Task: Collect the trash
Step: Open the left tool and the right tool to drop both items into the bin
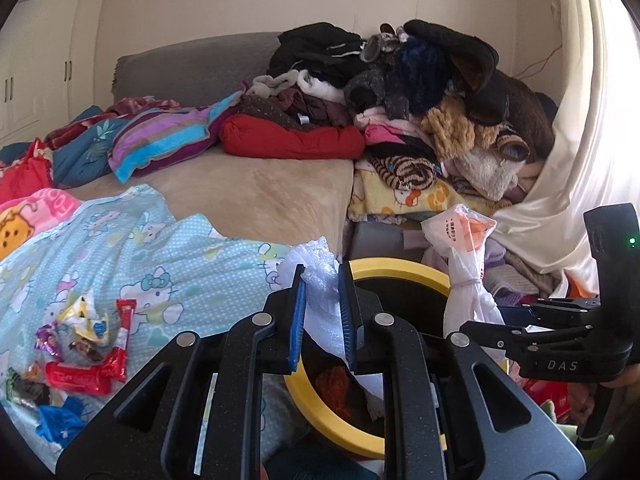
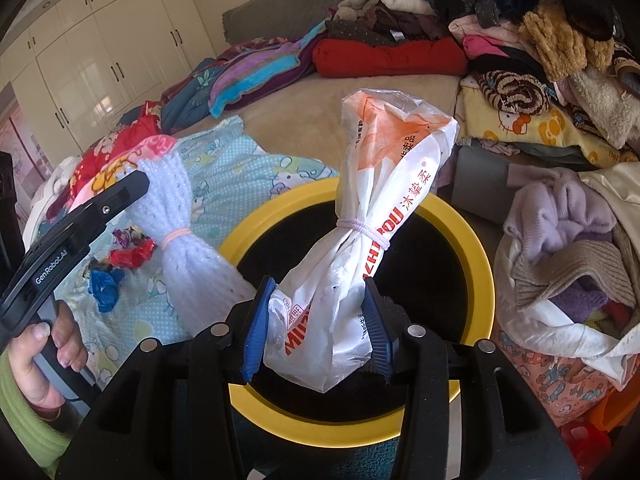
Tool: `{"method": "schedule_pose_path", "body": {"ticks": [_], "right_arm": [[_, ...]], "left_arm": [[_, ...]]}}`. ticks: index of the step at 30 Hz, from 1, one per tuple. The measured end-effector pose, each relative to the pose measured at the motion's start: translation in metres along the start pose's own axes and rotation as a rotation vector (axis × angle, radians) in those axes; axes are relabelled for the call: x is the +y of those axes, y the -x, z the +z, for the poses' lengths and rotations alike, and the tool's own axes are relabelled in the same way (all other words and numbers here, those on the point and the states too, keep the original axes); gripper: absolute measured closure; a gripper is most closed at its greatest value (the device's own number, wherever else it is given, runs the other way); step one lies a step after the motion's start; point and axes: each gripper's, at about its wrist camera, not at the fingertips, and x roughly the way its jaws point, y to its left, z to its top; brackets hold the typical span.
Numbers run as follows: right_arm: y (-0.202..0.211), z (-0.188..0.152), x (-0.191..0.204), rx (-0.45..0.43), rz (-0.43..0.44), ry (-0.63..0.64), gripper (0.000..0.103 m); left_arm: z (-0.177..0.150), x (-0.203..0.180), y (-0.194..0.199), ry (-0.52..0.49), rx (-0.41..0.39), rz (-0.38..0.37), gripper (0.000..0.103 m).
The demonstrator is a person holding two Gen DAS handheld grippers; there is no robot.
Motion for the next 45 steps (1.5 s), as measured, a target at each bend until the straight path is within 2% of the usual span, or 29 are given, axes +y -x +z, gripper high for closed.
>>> {"method": "schedule_pose_path", "body": {"ticks": [11, 13, 14, 15, 16, 17, 19, 20, 22, 26, 38, 45], "right_arm": [[-0.013, -0.008, -0.010, 0.039, -0.017, -0.010, 0.060], [-0.016, -0.010, -0.011, 0.049, -0.017, -0.015, 0.055], [-0.018, -0.010, -0.012, 0.061, -0.016, -0.021, 0.051], [-0.020, -0.011, -0.013, 0.072, -0.016, -0.027, 0.042], [-0.022, -0.012, -0.014, 0.077, -0.025, -0.037, 0.037], [-0.023, -0.013, -0.015, 0.075, -0.035, -0.040, 0.036], [-0.025, -0.014, -0.015, 0.079, -0.053, -0.038, 0.032], [-0.025, -0.015, -0.015, 0.076, -0.059, -0.041, 0.031], [-0.024, -0.015, -0.015, 0.067, -0.065, -0.046, 0.029], [-0.020, -0.015, -0.010, 0.041, -0.085, -0.027, 0.028], [0.005, -0.009, 0.021, -0.098, -0.088, 0.037, 0.021], [0.013, -0.008, 0.038, -0.147, -0.081, 0.047, 0.018]], "left_arm": [[-0.009, -0.009, -0.029, -0.021, 0.054, -0.005, 0.091], [-0.010, -0.009, -0.032, -0.015, 0.060, -0.011, 0.090], [-0.011, -0.008, -0.033, -0.011, 0.065, -0.018, 0.078], [-0.011, -0.007, -0.033, -0.006, 0.069, -0.022, 0.065], [-0.012, -0.005, -0.033, 0.007, 0.066, -0.016, 0.040], [-0.012, -0.002, -0.031, 0.024, 0.061, -0.014, 0.034], [-0.014, 0.004, -0.028, 0.055, 0.060, -0.016, 0.030], [-0.015, 0.007, -0.026, 0.066, 0.059, -0.009, 0.019], [-0.016, 0.011, -0.021, 0.083, 0.046, 0.000, 0.011], [-0.018, 0.022, -0.011, 0.116, 0.033, 0.026, 0.011], [-0.017, 0.040, 0.025, 0.131, -0.039, 0.085, 0.011], [-0.016, 0.053, 0.046, 0.148, -0.081, 0.123, 0.011]]}}
